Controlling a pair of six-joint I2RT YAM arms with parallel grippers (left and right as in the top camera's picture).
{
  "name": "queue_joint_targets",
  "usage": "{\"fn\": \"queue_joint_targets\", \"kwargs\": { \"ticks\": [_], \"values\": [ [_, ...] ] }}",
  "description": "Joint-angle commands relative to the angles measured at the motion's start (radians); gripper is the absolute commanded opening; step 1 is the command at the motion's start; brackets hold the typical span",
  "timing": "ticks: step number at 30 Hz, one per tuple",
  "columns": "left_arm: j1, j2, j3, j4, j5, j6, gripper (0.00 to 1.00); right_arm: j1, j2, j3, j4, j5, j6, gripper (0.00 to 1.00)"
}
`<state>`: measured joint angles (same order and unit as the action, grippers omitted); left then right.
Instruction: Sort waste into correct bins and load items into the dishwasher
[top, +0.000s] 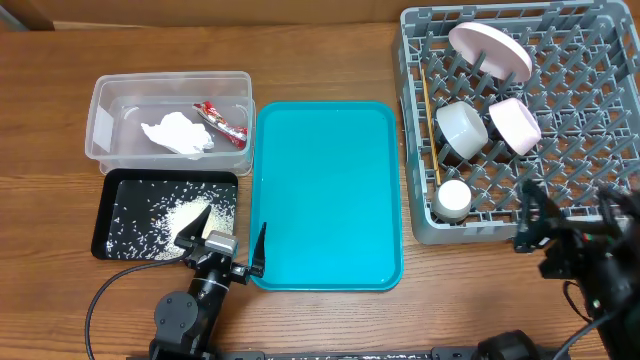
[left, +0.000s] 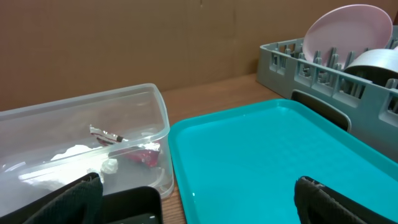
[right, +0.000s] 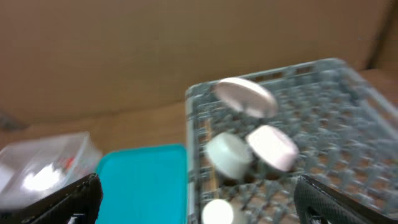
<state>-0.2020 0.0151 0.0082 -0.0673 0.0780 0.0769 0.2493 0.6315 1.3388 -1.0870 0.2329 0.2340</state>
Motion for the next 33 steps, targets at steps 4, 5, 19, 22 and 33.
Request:
{"fn": "queue_joint_targets", "kwargs": {
  "ticks": [4,5,19,22,33],
  "values": [
    [0.007,-0.009,-0.003,-0.004,-0.003,-0.017,1.0,-0.145,-0.165,-0.326,0.207,-0.146,-0.086,1.0],
    [0.007,-0.009,-0.003,-0.004,-0.003,-0.017,1.0,-0.163,-0.201,-0.397,0.255,-0.172,-0.085,1.0],
    [0.007,-0.009,-0.003,-0.004,-0.003,-0.017,1.0,-0.267,-0.602,-1.143,0.717,-0.269,-0.081,1.0],
    [0.007,-0.009,-0.003,-0.004,-0.003,-0.017,1.0,-0.267,-0.629,-1.234,0.846,-0.269,-0.081,1.0],
    [0.007,-0.009,-0.003,-0.004,-0.003,-0.017,1.0,-0.266,-0.629,-1.331,1.007,-0.257,-0.082,1.0]
  ]
}}
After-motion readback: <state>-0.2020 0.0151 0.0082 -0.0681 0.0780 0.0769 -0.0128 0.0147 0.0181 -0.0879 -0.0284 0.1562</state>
